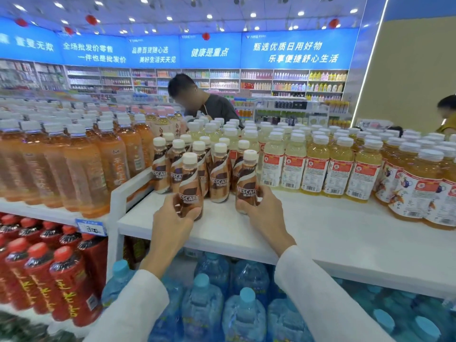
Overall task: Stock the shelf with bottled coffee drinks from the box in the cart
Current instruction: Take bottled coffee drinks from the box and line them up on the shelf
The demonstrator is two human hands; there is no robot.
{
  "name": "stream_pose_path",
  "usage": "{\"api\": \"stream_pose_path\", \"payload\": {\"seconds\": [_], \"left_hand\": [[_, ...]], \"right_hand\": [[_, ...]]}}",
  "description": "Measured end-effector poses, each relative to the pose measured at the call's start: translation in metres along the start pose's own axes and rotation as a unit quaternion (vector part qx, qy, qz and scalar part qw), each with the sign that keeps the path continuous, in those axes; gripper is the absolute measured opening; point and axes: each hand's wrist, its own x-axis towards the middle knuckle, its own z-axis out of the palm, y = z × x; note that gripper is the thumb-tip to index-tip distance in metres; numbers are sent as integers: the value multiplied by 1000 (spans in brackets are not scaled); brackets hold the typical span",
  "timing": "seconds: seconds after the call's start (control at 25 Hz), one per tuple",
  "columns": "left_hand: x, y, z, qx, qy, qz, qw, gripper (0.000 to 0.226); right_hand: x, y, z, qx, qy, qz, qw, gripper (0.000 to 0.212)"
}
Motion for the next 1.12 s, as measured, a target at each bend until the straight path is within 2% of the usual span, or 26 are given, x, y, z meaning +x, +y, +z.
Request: {"api": "stream_pose_path", "payload": {"seconds": [0.12, 0.36, 1.0, 1.12], "left_hand": [[18, -21, -25, 18, 36, -8, 999, 59], [42, -40, -46, 55, 70, -13, 996, 54], [53, -36, -37, 64, 128, -52, 988, 50], [55, -35, -35, 83, 144, -39, 985, 47]], "right_hand": [[11, -1, 11, 0, 1, 3, 1000, 57], [22, 1, 27, -4, 27, 14, 1000, 57], [26, 9, 38, -29, 46, 5, 999, 60], [26, 10, 39, -29, 47, 1, 998, 60]]}}
